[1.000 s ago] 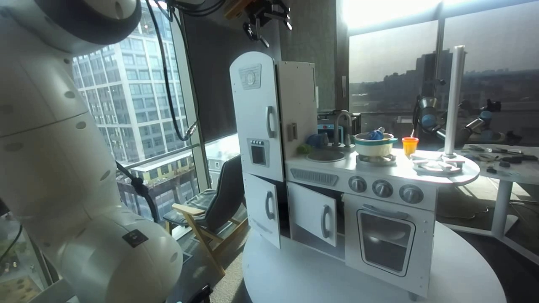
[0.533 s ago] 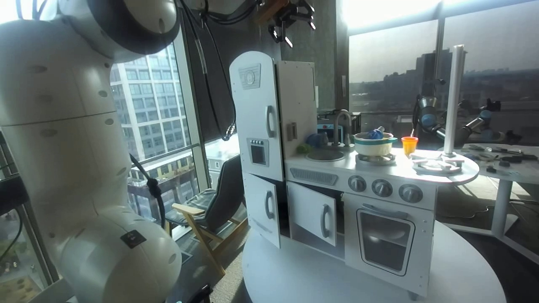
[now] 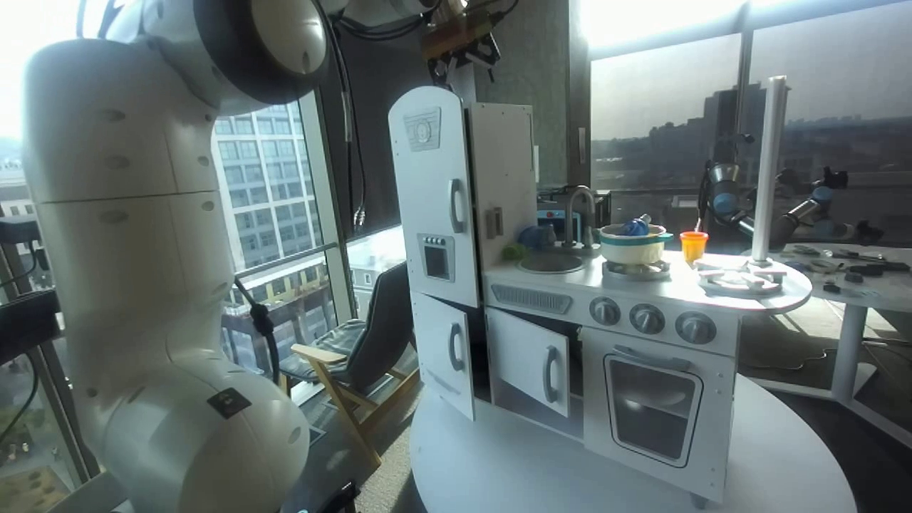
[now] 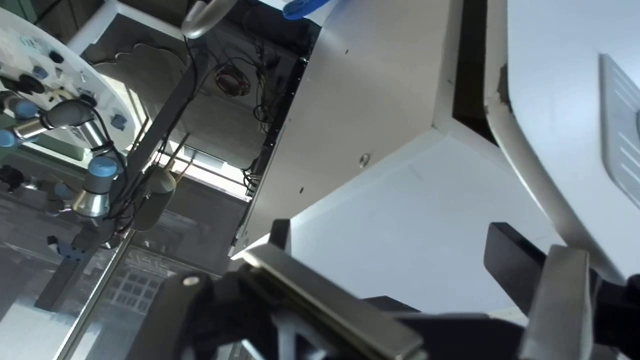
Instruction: Open all the cabinet doors.
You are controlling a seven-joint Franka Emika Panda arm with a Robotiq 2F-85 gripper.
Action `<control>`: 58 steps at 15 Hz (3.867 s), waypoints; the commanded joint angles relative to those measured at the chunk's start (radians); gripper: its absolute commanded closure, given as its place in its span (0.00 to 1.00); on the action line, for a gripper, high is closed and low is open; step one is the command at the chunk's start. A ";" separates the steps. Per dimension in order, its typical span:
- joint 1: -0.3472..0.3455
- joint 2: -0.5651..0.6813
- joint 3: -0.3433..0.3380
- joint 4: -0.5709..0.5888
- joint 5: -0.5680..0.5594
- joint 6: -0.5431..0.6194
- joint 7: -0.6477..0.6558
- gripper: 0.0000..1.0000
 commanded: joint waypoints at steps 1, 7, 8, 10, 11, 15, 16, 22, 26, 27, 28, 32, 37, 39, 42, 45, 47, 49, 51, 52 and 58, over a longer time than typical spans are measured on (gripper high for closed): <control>0.017 0.010 0.024 0.084 0.082 -0.094 -0.031 0.00; 0.065 0.013 0.080 0.238 0.096 -0.448 0.084 0.00; 0.070 0.018 0.087 0.259 0.121 -0.504 0.093 0.00; 0.077 0.037 0.098 0.299 0.181 -0.600 0.117 0.00; 0.080 0.046 0.103 0.314 0.207 -0.629 0.123 0.00; 0.106 0.089 0.125 0.347 0.159 -0.595 0.076 0.00; 0.110 0.100 0.124 0.361 0.120 -0.574 0.069 0.00; 0.092 0.183 0.093 0.477 0.037 -0.474 0.073 0.00; 0.078 0.174 0.075 0.482 0.034 -0.489 0.100 0.00; 0.077 0.161 0.070 0.472 0.029 -0.502 0.117 0.00; 0.078 0.142 0.066 0.456 0.027 -0.516 0.132 0.00; 0.077 0.055 0.063 0.378 0.029 -0.561 0.186 0.00; 0.031 -0.107 0.035 0.144 0.113 -0.503 0.252 0.00; 0.009 -0.148 0.004 0.050 0.180 -0.469 0.257 0.00; -0.024 -0.198 -0.049 -0.110 0.235 -0.373 0.229 0.00; -0.049 -0.236 -0.094 -0.276 0.276 -0.270 0.196 0.00; -0.059 -0.257 -0.118 -0.392 0.305 -0.234 0.161 0.00; -0.054 -0.272 -0.151 -0.504 0.346 -0.208 0.100 0.00; -0.051 -0.213 -0.150 -0.424 0.313 -0.260 0.124 0.00; -0.052 -0.221 -0.160 -0.473 0.322 -0.246 0.102 0.00; -0.050 -0.257 -0.167 -0.539 0.330 -0.226 0.084 0.00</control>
